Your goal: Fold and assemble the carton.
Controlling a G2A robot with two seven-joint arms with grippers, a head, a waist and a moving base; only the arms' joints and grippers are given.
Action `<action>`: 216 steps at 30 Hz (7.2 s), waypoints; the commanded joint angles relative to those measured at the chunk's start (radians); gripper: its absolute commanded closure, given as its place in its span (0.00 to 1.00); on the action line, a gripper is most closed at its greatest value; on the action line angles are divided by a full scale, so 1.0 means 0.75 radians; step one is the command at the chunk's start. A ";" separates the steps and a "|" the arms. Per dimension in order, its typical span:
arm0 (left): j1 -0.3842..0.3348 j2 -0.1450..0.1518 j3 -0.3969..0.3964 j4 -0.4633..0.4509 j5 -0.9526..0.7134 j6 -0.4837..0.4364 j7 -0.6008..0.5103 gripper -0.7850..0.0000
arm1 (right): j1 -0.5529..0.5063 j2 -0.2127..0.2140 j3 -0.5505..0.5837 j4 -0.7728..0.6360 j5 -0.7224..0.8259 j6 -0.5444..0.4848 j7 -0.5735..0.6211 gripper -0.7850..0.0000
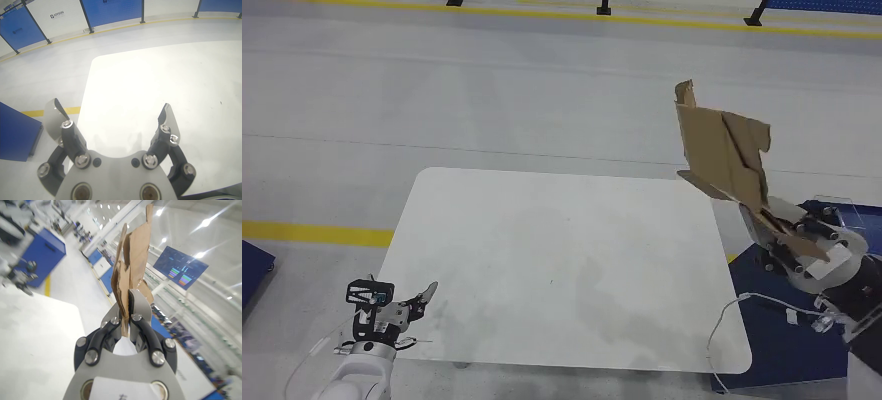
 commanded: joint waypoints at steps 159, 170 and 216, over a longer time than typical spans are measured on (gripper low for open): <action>-0.511 -0.094 0.471 0.339 -3.209 -0.220 -1.100 1.00 | 0.319 -0.139 -1.217 0.880 1.437 0.348 1.104 0.00; -0.571 -0.114 0.513 0.434 -3.186 -0.255 -1.107 1.00 | 0.315 -0.150 -1.258 0.884 1.462 0.331 1.091 1.00; -0.705 -0.096 0.242 0.792 -3.144 -0.287 -1.599 0.00 | 0.364 -0.079 -1.270 0.602 1.328 0.973 1.849 1.00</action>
